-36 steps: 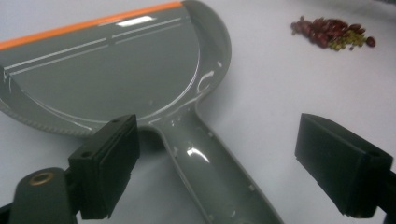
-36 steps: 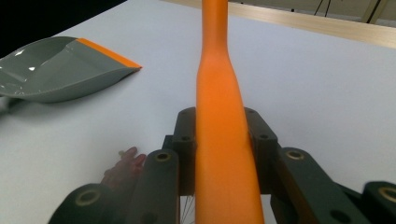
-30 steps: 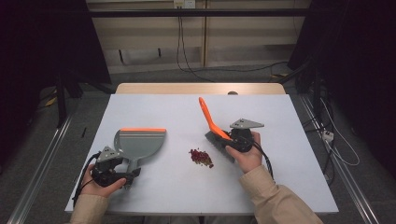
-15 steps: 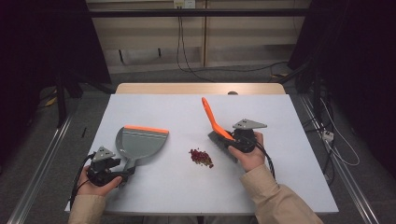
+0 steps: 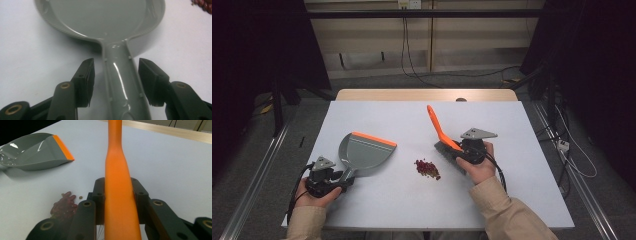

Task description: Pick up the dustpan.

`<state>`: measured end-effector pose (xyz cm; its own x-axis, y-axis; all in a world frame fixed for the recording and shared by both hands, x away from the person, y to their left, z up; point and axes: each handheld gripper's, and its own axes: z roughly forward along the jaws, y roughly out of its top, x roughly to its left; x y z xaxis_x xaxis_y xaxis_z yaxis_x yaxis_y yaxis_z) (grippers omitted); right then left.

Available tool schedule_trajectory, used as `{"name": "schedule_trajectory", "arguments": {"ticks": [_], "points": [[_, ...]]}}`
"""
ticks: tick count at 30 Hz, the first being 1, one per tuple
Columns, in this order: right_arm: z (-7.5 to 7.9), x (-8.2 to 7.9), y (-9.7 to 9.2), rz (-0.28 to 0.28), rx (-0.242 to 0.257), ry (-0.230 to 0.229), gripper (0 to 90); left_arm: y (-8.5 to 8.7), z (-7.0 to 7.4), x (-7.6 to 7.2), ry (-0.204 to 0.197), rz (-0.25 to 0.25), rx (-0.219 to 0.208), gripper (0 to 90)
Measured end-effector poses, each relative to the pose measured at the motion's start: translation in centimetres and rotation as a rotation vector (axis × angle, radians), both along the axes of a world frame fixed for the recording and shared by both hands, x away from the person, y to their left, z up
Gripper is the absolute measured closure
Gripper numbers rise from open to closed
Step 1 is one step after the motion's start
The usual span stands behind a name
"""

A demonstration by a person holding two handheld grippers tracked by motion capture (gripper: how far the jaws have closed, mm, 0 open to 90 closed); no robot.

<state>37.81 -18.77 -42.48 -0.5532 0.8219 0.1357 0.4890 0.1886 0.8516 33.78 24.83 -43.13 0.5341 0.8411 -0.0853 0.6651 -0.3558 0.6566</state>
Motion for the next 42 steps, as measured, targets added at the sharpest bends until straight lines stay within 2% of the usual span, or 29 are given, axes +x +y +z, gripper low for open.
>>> {"name": "schedule_trajectory", "arguments": {"ticks": [10,13,14,17,20,22,26,29,34,37,40,42], "points": [[-0.1,0.0,-0.2,-0.003,-0.003,0.001,71.0,-1.0,-0.2,1.8,0.02,-0.011,0.032,56.0],[-0.1,0.0,-0.3,-0.007,-0.006,0.001,71.0,-1.3,-0.3,2.2,0.039,0.002,0.033,58.1],[-0.1,0.0,-0.3,-0.007,-0.005,0.005,71.0,-1.3,-0.4,2.3,0.049,0.001,0.045,60.5],[-0.2,0.0,-0.3,-0.01,-0.003,0.007,71.0,-1.3,-0.3,2.5,0.051,0.01,0.055,62.3],[-0.1,0.0,-0.4,-0.009,-0.004,0.002,71.0,-1.3,-0.3,2.4,0.04,0.005,0.063,62.6],[-0.1,0.0,-0.5,-0.012,0.0,0.003,71.0,-1.2,-0.1,2.3,0.041,0.004,0.055,62.7],[-0.1,0.0,-0.6,-0.013,0.0,0.001,71.0,-0.9,0.2,2.1,0.019,0.008,0.041,62.9],[-0.1,0.0,-0.6,-0.013,-0.001,-0.001,71.0,-0.7,0.5,1.9,0.008,-0.011,0.043,63.0],[-0.1,0.0,-0.6,-0.012,-0.002,0.001,71.0,-0.6,0.9,1.7,0.004,-0.029,-0.003,63.1],[-0.1,0.0,-0.7,-0.011,-0.001,-0.003,71.0,-0.6,1.3,1.4,-0.008,-0.051,-0.005,63.1],[-0.1,0.0,-0.7,-0.009,-0.002,-0.003,71.0,-0.5,1.6,1.2,-0.001,-0.079,-0.006,63.1],[-0.1,0.0,-0.8,-0.01,-0.001,-0.002,71.0,-0.6,1.7,1.0,-0.003,-0.093,0.007,63.1]]}}
